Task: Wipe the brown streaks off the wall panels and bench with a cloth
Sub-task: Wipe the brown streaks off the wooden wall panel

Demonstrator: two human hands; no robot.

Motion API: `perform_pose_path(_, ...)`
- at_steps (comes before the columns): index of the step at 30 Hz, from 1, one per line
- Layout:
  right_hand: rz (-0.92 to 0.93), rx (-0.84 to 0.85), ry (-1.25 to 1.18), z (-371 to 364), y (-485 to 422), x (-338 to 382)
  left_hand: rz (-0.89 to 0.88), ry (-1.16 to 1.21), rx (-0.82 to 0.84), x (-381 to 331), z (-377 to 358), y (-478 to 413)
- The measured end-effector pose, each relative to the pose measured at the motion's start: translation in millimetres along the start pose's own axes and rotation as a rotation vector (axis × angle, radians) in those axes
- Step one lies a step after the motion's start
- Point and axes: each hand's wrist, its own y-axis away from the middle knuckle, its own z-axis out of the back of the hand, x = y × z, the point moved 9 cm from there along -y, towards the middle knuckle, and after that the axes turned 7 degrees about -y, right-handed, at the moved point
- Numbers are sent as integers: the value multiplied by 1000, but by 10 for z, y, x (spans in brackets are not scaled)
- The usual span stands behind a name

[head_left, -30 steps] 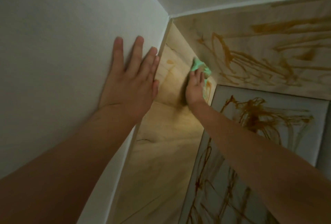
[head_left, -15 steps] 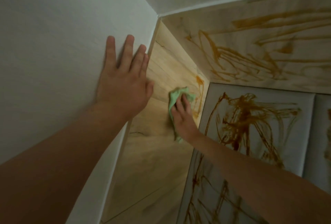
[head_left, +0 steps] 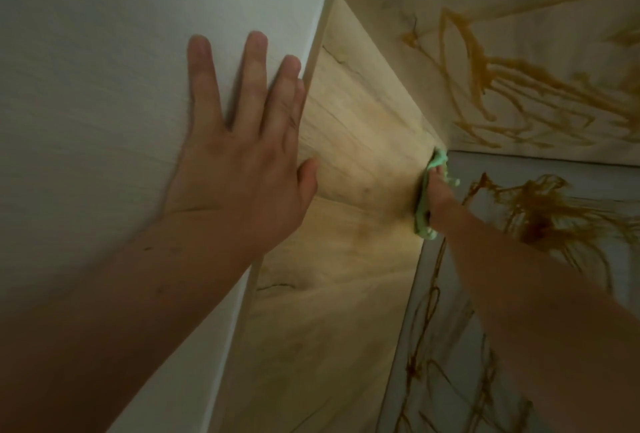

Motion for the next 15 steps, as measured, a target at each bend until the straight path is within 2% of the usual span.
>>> perform_pose_path(5, -8, 47, 13, -105, 397, -866, 10, 2, -12, 31, 65, 6)
perform_pose_path(8, 4, 21, -38, -258, 876, -660, 13, 13, -20, 35, 84, 10)
perform_pose_path(10, 115, 21, -45, -440, 1313, -262, 18, 22, -29, 40, 116, 9)
perform_pose_path(13, 501, 150, -21, -720, 1955, 254, 21, 25, -46, 32, 79, 14)
perform_pose_path(15, 622, 187, 26, -750, 1996, 338, 26, 30, -47, 30, 74, 11)
